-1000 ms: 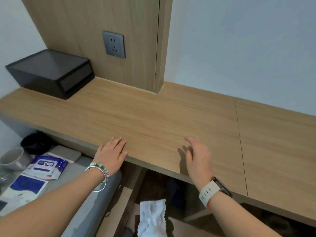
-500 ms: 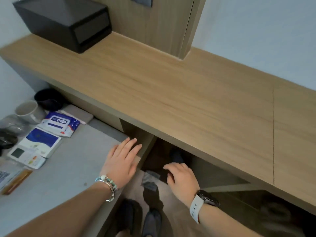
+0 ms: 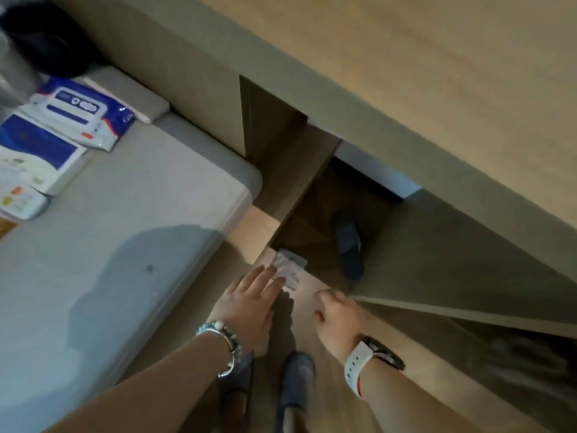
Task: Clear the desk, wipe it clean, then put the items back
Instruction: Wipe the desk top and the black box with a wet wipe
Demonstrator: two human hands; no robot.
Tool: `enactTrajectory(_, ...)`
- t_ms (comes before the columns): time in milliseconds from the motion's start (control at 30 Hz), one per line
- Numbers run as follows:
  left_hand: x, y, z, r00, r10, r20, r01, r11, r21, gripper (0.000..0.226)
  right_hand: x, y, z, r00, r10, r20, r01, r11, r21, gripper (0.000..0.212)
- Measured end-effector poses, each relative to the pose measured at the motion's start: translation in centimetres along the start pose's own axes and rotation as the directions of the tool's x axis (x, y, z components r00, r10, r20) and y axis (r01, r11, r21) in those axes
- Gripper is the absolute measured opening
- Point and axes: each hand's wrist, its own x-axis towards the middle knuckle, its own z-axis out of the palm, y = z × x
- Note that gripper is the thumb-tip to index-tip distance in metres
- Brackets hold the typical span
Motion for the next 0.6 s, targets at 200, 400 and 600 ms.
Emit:
enactTrajectory(200, 5.4, -0.7, 8.8, 0.996, -0.020, 0.089, 0.023, 0.999, -0.027, 0.063, 5.2, 2.6, 7.0, 0.997, 0.029, 0.068, -0.026, 0.998, -0.055, 0.035)
enactTrajectory(400, 11.9, -2.1, 19.3, 0.980, -0.130, 0.148, 0.162, 0.960, -0.227, 0.064, 10.6, 7.2, 15.0, 0.981, 0.098, 0.166, -0.104, 0.994, 0.024, 0.032)
enactTrajectory(600, 18.8, -3.9, 28.5, 0.974, -0.227, 0.018, 0.224, 0.935, -0.275, 0.055, 17.3, 12.1, 20.1, 0.969, 0.147, 0.197, -0.143, 0.989, -0.035, 0.028)
